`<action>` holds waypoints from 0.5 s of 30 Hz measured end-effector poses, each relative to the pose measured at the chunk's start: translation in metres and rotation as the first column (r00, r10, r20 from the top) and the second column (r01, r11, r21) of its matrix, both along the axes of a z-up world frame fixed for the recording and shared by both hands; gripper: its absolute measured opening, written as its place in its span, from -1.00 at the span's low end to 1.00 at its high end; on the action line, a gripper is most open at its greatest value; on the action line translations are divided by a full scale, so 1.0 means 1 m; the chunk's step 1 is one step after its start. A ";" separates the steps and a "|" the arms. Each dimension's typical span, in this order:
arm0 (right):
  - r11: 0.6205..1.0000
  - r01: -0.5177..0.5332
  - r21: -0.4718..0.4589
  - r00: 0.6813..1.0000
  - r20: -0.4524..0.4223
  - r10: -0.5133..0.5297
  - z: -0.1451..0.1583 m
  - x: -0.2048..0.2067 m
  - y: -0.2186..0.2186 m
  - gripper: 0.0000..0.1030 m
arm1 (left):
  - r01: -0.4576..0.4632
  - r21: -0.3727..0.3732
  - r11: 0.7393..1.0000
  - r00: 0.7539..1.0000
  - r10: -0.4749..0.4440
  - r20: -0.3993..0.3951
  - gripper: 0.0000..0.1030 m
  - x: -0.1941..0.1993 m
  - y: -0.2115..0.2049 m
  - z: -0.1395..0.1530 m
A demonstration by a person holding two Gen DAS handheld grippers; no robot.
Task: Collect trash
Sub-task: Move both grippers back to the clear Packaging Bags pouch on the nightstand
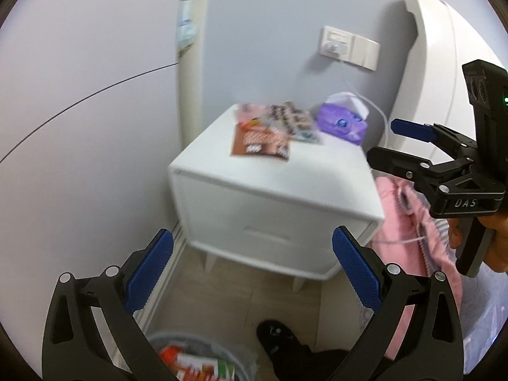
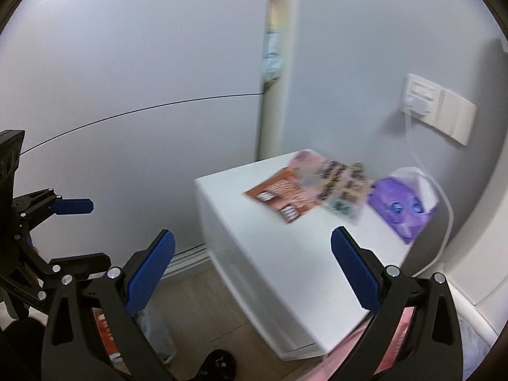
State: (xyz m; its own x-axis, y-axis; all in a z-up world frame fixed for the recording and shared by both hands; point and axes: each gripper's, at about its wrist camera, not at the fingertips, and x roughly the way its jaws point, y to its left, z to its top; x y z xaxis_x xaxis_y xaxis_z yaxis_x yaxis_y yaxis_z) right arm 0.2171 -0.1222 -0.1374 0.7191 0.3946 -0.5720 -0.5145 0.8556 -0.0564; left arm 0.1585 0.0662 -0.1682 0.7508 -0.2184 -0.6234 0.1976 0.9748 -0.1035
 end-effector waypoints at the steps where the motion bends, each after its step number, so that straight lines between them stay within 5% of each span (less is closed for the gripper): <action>1: 1.000 0.017 0.000 1.000 0.000 -0.017 0.001 0.004 -0.004 0.86 | 0.025 0.002 1.000 1.000 -0.025 0.007 0.89 0.011 -0.005 0.001; 15: 0.982 0.183 0.037 0.975 -0.136 -0.176 -0.036 0.121 -0.024 0.86 | 0.304 -0.007 0.953 0.951 -0.303 0.058 0.89 0.158 -0.036 0.007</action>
State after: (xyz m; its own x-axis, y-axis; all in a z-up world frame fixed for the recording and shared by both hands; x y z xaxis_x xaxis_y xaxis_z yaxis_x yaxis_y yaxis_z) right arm 0.3382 -0.1459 -0.1737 0.7006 0.2959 -0.6493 -0.3525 0.9347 0.0457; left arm 0.3165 0.0307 -0.1611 0.6811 -0.4502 -0.5775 0.4894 0.8665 -0.0983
